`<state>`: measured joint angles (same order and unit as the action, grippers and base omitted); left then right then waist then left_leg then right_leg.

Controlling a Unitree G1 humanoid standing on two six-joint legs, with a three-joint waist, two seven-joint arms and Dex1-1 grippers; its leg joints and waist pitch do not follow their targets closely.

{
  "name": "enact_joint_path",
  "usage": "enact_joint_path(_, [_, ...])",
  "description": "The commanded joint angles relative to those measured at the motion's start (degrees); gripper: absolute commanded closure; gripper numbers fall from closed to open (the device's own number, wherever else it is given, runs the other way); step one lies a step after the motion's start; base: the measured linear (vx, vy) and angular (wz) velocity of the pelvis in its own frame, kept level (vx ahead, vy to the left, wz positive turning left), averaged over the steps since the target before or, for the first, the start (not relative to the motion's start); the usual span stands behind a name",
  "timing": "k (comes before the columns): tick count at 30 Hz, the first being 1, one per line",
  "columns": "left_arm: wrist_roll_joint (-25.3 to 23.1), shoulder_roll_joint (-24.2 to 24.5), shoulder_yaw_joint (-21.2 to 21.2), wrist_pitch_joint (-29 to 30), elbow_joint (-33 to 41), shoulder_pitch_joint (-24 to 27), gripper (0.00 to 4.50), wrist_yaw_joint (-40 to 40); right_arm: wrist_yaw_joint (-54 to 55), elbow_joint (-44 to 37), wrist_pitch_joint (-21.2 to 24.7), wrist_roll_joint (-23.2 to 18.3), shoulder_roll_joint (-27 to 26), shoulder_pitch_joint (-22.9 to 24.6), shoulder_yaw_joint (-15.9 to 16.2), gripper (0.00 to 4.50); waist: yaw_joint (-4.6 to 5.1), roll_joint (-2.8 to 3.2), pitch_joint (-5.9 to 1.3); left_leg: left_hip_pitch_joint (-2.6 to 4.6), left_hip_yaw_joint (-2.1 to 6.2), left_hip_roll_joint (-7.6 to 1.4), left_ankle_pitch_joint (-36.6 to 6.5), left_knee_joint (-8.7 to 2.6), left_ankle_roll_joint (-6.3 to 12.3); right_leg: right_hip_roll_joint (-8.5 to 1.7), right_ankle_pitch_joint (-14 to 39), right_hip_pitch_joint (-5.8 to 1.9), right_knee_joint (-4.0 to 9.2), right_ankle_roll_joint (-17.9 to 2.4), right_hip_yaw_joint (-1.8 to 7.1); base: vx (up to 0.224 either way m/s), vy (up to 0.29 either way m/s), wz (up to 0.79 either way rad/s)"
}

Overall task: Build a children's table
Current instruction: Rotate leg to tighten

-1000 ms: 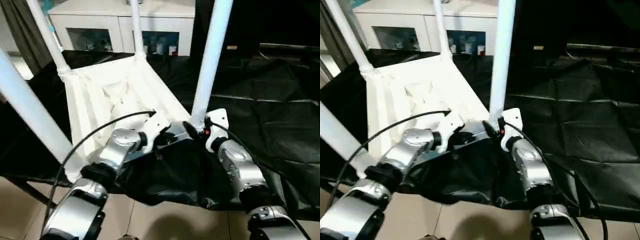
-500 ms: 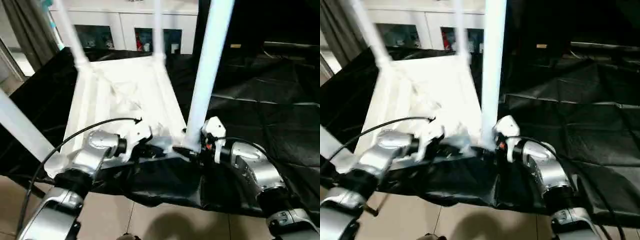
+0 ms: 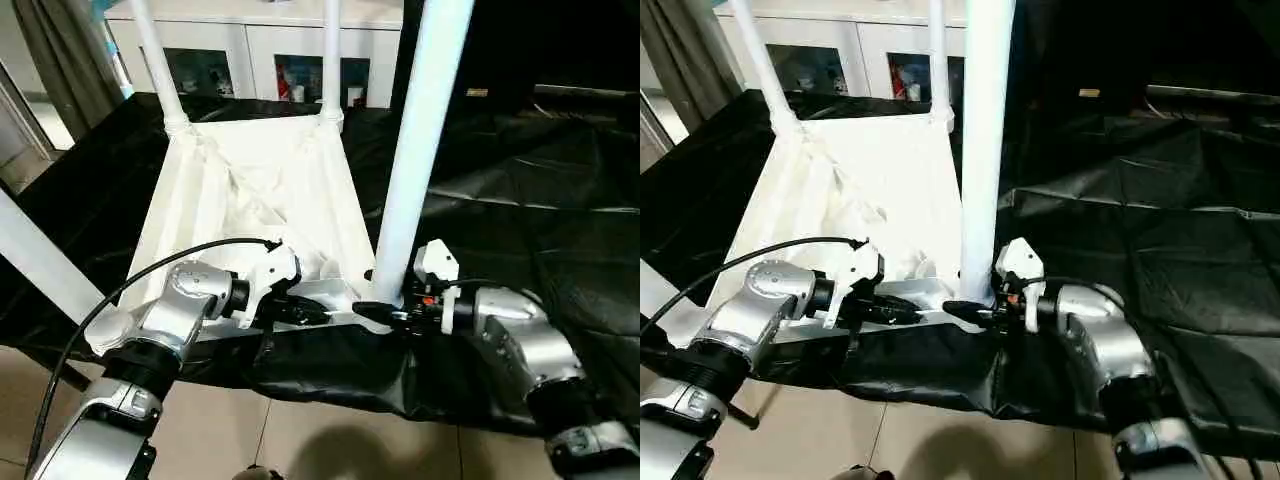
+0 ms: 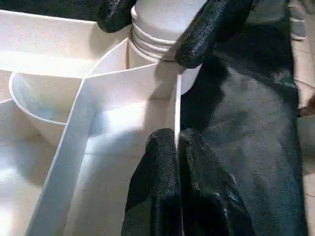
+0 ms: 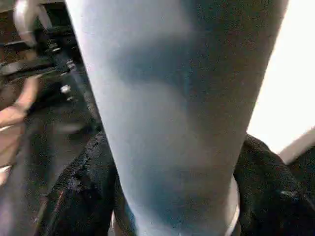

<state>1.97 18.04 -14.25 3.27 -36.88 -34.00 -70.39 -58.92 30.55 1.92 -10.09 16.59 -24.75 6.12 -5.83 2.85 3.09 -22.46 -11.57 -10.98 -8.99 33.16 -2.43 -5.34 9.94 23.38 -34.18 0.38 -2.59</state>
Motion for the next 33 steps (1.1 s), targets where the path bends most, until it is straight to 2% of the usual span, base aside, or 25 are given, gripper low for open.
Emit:
enact_joint_path(1, [0.74,-2.42,2.42,-1.17,-0.62,-1.70,4.50,5.83,6.67,2.13,0.23,2.00,-2.36,-0.25,-0.48,1.81,0.33,-0.98,-3.95,1.42,0.92,-2.05,-14.21,-3.67,2.52,-2.82,13.37,-2.24,3.79,-13.99,1.56,0.000,0.000,0.00])
enact_joint_path(2, [-0.40,-3.93,2.88,-1.33,-2.43,-2.79,4.50,10.52,13.98,4.48,0.22,3.65,-4.28,-0.80,-1.35,1.82,0.53,-1.14,-3.95,1.43,1.08,-2.01,-14.99,-3.80,1.61,-2.98,15.58,-2.39,3.99,-13.22,1.58,0.000,0.000,0.00])
enact_joint_path(3, [-0.63,-4.43,3.03,-1.36,-2.97,-3.13,4.50,11.76,16.10,5.14,0.33,4.06,-4.88,-0.95,-1.60,1.82,0.53,-1.14,-3.95,1.43,1.08,-2.01,-14.99,-3.80,1.61,-2.98,15.58,-2.39,3.99,-13.22,1.58,0.000,0.000,0.00])
enact_joint_path(4, [-0.99,-5.27,3.25,-1.42,-3.86,-3.70,4.50,13.72,19.40,6.08,0.47,4.68,-5.78,-1.13,-1.97,1.82,0.98,-1.01,-3.68,1.77,1.17,-1.92,-17.37,-4.04,0.33,-2.98,19.55,-2.05,4.45,-11.97,1.64,0.000,0.000,0.00])
enact_joint_path(5, [-1.55,-7.01,3.73,-1.74,-5.20,-4.71,4.50,17.69,25.33,7.50,1.05,5.41,-7.58,-1.45,-2.88,1.82,1.25,-1.03,-3.61,1.50,1.32,-1.79,-17.96,-4.20,-0.22,-3.00,21.73,-2.28,4.65,-10.87,1.61,0.000,0.000,0.00])
enact_joint_path(7, [-2.10,-8.68,3.93,-1.96,-6.18,-5.54,4.50,21.18,29.96,8.40,1.43,6.09,-9.20,-1.65,-3.36,1.83,1.28,-1.12,-3.48,2.15,1.26,-1.76,-19.61,-4.19,-0.64,-3.00,24.15,-1.73,5.25,-9.83,1.77,0.000,0.000,0.00])
enact_joint_path(8, [-2.68,-10.23,3.81,-1.84,-7.04,-6.25,4.50,24.16,33.70,9.07,2.03,6.97,-10.58,-1.92,-3.34,1.83,1.19,-0.90,-3.58,1.98,1.38,-1.73,-19.46,-4.22,-0.66,-3.08,24.35,-1.95,5.24,-9.41,1.79,0.000,0.000,0.00])
enact_joint_path(10, [-2.96,-11.50,3.63,-1.78,-7.64,-6.70,4.50,26.04,35.41,9.39,2.50,7.18,-11.89,-2.12,-3.19,1.83,1.26,-0.99,-3.58,2.00,1.33,-1.63,-19.72,-4.25,-0.50,-2.87,24.19,-1.80,5.40,-8.89,1.79,0.000,0.000,0.00])
enact_joint_path(14, [-2.89,-13.65,3.32,-2.13,-8.01,-6.86,4.50,26.99,33.50,8.63,1.48,8.32,-13.52,-2.17,-1.25,1.83,1.11,-0.73,-3.76,1.70,1.36,-1.63,-19.03,-4.21,0.46,-2.88,21.82,-2.00,5.22,-9.01,1.86,0.000,0.000,0.00])
enact_joint_path(15, [-2.81,-13.85,3.12,-2.39,-8.01,-6.80,4.50,26.49,32.17,8.24,1.32,7.52,-13.68,-2.19,-1.41,1.27,1.13,-0.80,-3.78,1.64,1.34,-1.63,-18.80,-4.21,0.58,-2.85,21.28,-2.04,5.20,-9.10,1.85,0.000,0.000,0.00])
enact_joint_path(16, [-2.70,-13.75,2.85,-2.60,-7.80,-6.62,4.50,25.57,30.59,7.80,1.58,6.29,-13.65,-2.28,-1.87,1.13,1.12,-0.81,-3.81,1.64,1.33,-1.65,-18.68,-4.20,0.82,-2.80,20.48,-2.06,5.10,-9.36,1.83,0.000,0.000,0.00])
enact_joint_path(19, [-2.41,-13.23,2.54,-2.96,-7.43,-6.16,4.50,23.55,26.98,6.45,2.17,4.40,-12.96,-2.52,-2.05,1.13,1.11,-0.88,-3.81,1.53,1.27,-1.58,-18.56,-4.14,1.37,-2.77,19.92,-2.22,5.05,-9.69,1.81,0.000,0.000,0.00])
enact_joint_path(20, [-2.30,-12.95,2.45,-3.11,-7.33,-5.98,4.50,22.64,25.90,5.85,2.14,4.33,-12.40,-2.53,-1.60,0.79,1.03,-0.82,-3.84,1.55,1.27,-1.72,-18.01,-4.11,1.57,-2.83,19.19,-2.18,4.98,-9.97,1.84,0.000,0.000,0.00])
enact_joint_path(24, [-2.20,-8.63,0.72,-2.83,-5.64,-4.32,4.50,14.08,13.26,2.38,3.02,2.50,-6.28,-2.34,1.11,0.65,0.59,-0.98,-4.03,1.33,1.06,-1.80,-15.57,-3.81,3.07,-2.79,15.65,-2.58,4.53,-11.05,1.72,0.000,0.000,0.00])
enact_joint_path(26, [-2.13,-7.62,0.45,-2.92,-5.34,-4.04,4.50,12.28,11.03,1.88,3.21,2.02,-5.16,-2.31,1.22,0.65,0.43,-1.10,-4.15,1.15,1.06,-1.88,-14.53,-3.64,3.59,-2.79,14.40,-2.78,4.20,-11.55,1.63,0.000,0.000,0.00])
enact_joint_path(27, [-2.00,-6.53,0.19,-2.96,-5.01,-3.76,4.50,10.35,8.73,1.39,3.48,1.51,-3.99,-2.27,1.31,0.65,0.53,-0.94,-4.10,1.08,0.98,-1.91,-13.90,-3.61,3.81,-2.81,13.82,-2.57,4.15,-11.93,1.61,0.000,0.000,0.00])
enact_joint_path(30, [-1.43,-4.39,-0.09,-3.14,-4.19,-3.25,4.50,6.49,4.48,0.51,3.66,0.87,-1.67,-2.14,1.49,0.65,0.39,-0.96,-4.24,1.05,1.00,-2.03,-12.62,-3.48,4.17,-2.80,11.92,-2.77,3.81,-12.89,1.48,0.000,0.000,0.00])
enact_joint_path(31, [-0.43,-2.72,-0.02,-2.73,-3.10,-2.72,4.50,3.10,1.08,-0.20,4.15,0.26,0.15,-1.91,1.53,0.65,0.48,-1.13,-4.34,1.06,0.91,-2.06,-11.66,-3.33,4.57,-2.61,9.36,-2.74,3.38,-13.91,1.46,0.000,0.000,0.00])
enact_joint_path(33, [0.60,-1.28,0.18,-2.16,-2.02,-2.19,4.50,-0.04,-1.91,-0.67,4.42,-0.06,1.67,-1.72,1.45,0.65,0.35,-0.94,-4.48,1.13,0.84,-2.09,-10.18,-3.08,5.39,-2.61,6.36,-2.72,3.02,-15.22,1.42,0.000,0.000,0.00])
